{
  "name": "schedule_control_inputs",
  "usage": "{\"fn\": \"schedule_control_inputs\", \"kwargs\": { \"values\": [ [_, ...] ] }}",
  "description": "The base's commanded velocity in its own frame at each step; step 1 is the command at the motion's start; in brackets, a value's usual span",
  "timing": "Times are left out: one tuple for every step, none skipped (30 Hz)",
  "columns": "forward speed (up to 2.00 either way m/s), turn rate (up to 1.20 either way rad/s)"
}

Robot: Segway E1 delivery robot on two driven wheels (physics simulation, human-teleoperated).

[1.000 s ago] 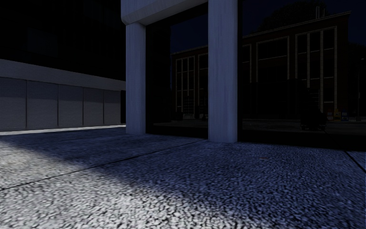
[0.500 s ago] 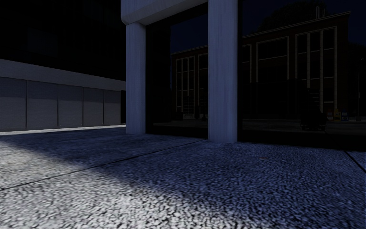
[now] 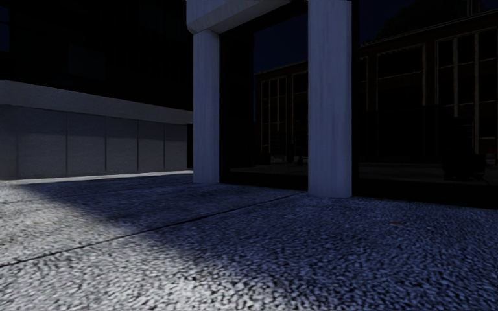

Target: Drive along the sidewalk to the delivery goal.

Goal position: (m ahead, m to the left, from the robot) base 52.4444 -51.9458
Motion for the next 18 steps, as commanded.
{"fn": "schedule_control_inputs", "kwargs": {
  "values": [
    [2.00, 0.55],
    [2.00, 0.55],
    [2.00, 0.55],
    [2.00, 0.55],
    [2.00, 0.55],
    [2.00, 0.55],
    [2.00, 0.55],
    [2.00, 0.55],
    [2.00, 0.55],
    [2.00, 0.55],
    [2.00, 0.55],
    [2.00, 0.55],
    [2.00, 0.55],
    [2.00, 0.55],
    [2.00, 0.55],
    [2.00, 0.55],
    [2.00, 0.55],
    [2.00, 0.55]
  ]
}}
